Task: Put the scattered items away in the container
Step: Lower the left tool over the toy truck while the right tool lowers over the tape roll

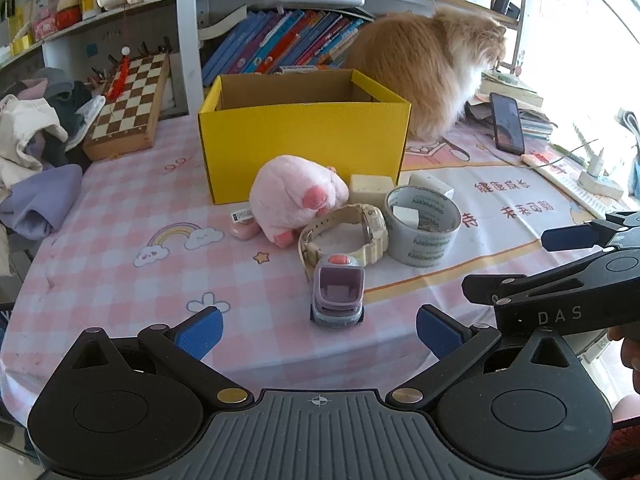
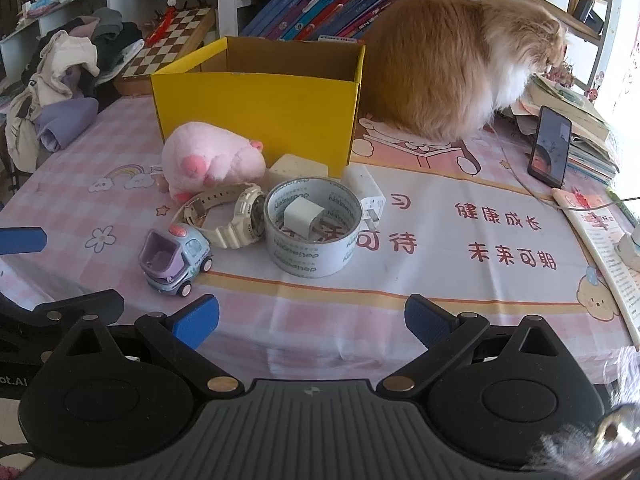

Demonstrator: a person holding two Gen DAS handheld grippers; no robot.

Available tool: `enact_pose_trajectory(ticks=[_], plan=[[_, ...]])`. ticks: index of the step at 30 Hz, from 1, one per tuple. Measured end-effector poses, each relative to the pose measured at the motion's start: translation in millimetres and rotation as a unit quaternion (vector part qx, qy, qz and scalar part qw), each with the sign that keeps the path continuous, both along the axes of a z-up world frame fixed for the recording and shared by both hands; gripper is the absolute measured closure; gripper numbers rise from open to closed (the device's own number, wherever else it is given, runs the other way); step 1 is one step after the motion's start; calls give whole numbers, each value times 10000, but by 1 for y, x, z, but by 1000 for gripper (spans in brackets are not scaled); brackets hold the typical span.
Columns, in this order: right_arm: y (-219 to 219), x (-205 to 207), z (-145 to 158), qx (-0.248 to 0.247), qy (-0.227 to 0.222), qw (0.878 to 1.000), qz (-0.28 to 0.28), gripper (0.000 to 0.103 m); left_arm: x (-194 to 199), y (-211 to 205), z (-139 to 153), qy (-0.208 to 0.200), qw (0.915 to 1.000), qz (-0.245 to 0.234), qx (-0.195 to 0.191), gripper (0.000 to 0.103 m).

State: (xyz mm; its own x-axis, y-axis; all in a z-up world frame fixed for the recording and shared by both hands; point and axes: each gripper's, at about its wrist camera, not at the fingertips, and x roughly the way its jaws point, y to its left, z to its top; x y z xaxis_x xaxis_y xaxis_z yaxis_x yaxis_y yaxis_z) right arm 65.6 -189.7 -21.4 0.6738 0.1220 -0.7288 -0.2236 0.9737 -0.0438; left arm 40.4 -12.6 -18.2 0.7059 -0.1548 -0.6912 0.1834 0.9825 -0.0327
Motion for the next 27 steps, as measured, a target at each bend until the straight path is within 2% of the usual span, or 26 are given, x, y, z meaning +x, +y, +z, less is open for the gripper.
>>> enact_pose_trajectory(ticks=[9,12,19,21,27], plan=[[-3,15,-4,31,87,10000,19,2,11,-5,-4,46,10000,-53,50,1],[-3,21,-5,31,120,9999,42,2,17,-7,-5,87,9999,-83,54,6],[-4,33,-8,9,163,9998,113,2,28,-11,-8,126,9998,-134,47,8],[-4,37,-8,4,173,9998,126,2,33,-11,-9,155,9998,-120,28,12],[-7,49,-13,23,301,9994,153,2,41,-14,-15,257,9996,-138,60,17]])
